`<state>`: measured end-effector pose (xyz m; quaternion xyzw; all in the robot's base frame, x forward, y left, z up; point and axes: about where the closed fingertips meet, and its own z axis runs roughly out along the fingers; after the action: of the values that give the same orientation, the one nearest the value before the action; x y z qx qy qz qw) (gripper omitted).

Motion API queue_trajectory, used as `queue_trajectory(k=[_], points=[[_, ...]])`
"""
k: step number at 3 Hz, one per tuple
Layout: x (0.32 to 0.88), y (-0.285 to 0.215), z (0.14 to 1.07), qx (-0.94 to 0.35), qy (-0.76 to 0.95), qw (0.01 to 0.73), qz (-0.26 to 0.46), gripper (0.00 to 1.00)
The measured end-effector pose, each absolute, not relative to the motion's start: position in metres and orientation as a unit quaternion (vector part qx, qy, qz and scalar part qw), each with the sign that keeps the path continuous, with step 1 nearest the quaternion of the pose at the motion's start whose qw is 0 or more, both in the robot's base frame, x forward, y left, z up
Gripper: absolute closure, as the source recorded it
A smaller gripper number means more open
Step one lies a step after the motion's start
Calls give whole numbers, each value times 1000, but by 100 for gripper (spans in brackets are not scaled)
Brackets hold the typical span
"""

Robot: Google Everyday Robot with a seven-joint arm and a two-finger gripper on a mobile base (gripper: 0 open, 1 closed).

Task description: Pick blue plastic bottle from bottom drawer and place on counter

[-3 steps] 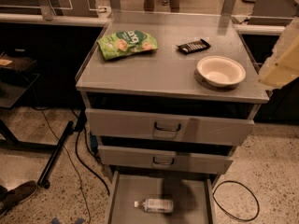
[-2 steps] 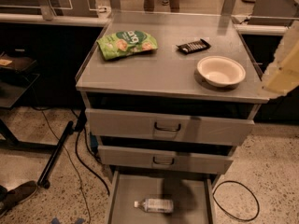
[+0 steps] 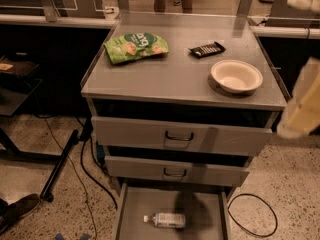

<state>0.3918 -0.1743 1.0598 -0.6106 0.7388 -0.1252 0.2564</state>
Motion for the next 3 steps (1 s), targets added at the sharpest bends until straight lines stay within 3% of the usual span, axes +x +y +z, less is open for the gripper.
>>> queue_trajectory(k=[2, 3], points=[[355, -219, 911, -595, 786, 143, -85, 0], [354, -217, 907, -595, 786, 144, -80, 0]])
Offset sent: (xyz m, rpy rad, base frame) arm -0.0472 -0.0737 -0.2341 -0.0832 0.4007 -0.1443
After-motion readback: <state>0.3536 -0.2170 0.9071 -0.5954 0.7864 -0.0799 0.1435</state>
